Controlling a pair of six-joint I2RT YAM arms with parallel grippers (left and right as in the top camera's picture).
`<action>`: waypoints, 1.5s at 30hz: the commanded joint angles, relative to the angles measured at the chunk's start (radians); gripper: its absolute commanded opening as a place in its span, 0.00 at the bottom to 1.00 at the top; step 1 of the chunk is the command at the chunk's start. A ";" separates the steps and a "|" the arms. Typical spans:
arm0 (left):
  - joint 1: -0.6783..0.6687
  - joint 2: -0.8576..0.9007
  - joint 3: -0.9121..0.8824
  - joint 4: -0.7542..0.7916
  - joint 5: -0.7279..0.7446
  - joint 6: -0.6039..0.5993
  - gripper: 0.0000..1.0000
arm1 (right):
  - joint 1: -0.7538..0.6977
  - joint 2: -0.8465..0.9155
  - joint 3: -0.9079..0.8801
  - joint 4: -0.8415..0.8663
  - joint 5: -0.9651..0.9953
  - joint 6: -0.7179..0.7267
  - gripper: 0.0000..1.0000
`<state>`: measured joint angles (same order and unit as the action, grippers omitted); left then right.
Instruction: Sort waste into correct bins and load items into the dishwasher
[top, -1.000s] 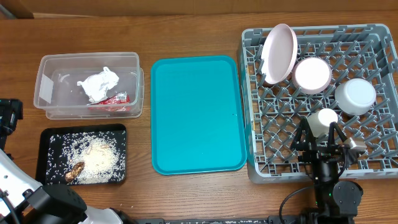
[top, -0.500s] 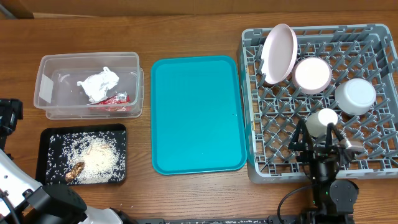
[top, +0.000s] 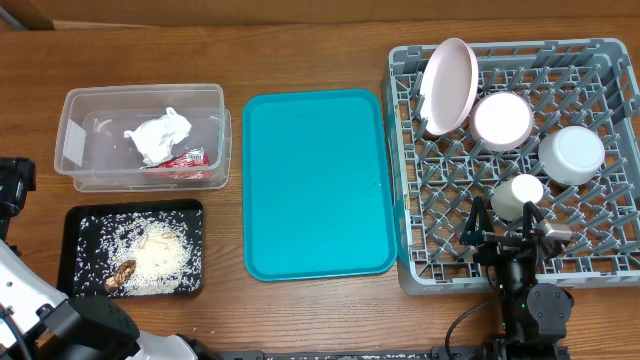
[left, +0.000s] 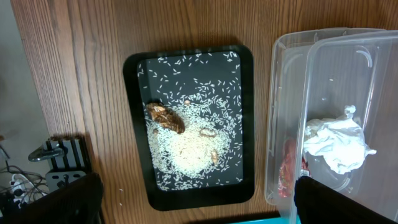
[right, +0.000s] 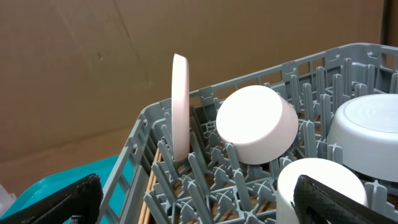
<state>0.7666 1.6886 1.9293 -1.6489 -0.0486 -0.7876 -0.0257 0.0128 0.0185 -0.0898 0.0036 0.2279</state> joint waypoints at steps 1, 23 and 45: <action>0.005 -0.008 0.013 0.004 -0.010 -0.021 1.00 | -0.003 -0.010 -0.011 0.006 -0.003 -0.016 1.00; 0.005 -0.008 0.013 0.004 -0.010 -0.021 1.00 | -0.003 -0.010 -0.011 0.006 -0.003 -0.016 1.00; 0.005 0.002 0.013 0.004 -0.011 -0.021 1.00 | -0.003 -0.010 -0.011 0.006 -0.003 -0.016 1.00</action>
<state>0.7666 1.6886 1.9293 -1.6463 -0.0486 -0.7876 -0.0257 0.0128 0.0185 -0.0898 0.0036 0.2161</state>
